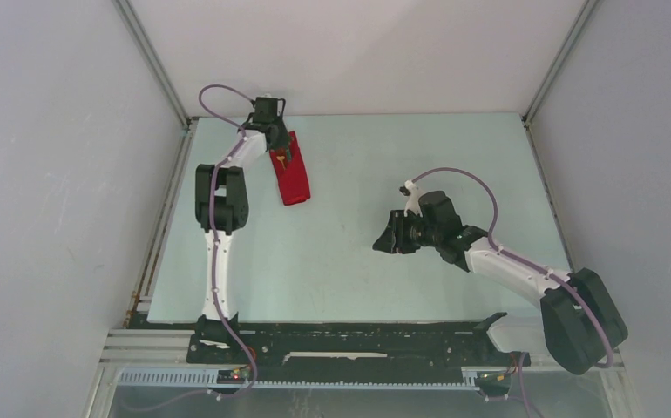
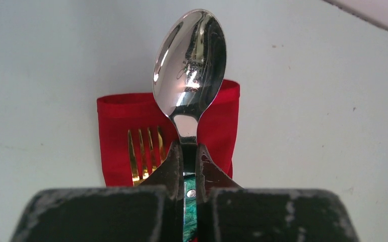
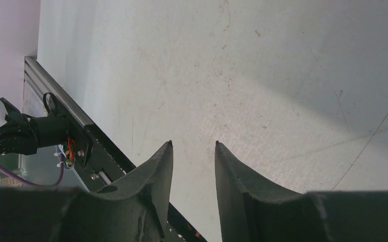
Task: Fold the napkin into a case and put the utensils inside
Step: Insert the spoon into the folded napkin.
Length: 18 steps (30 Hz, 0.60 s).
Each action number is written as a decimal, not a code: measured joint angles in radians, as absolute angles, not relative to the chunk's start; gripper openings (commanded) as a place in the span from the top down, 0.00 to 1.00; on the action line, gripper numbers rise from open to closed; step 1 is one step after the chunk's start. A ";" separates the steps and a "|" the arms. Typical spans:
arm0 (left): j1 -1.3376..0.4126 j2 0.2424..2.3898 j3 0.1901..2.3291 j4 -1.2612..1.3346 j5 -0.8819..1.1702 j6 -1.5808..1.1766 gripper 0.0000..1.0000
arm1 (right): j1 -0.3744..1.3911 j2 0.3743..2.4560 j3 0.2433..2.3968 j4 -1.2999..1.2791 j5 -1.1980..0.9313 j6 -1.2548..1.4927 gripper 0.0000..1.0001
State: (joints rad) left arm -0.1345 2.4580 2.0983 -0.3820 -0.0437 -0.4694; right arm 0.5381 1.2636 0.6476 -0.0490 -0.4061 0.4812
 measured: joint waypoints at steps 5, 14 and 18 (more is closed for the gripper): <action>-0.141 2.417 2.045 -0.384 -0.040 -0.469 1.00 | 0.541 1.258 0.648 -0.048 -0.406 0.482 0.57; -0.157 2.403 1.995 -0.382 -0.022 -0.473 1.00 | 0.551 1.249 0.648 -0.048 -0.405 0.482 0.57; -0.162 2.396 1.972 -0.383 -0.018 -0.478 0.98 | 0.555 1.249 0.648 -0.048 -0.403 0.482 0.57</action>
State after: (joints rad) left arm -0.1616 2.3959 1.9720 -0.3828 -0.0181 -0.4782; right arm 0.5549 1.2488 0.6476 -0.0483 -0.4026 0.4824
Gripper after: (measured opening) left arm 0.029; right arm 0.432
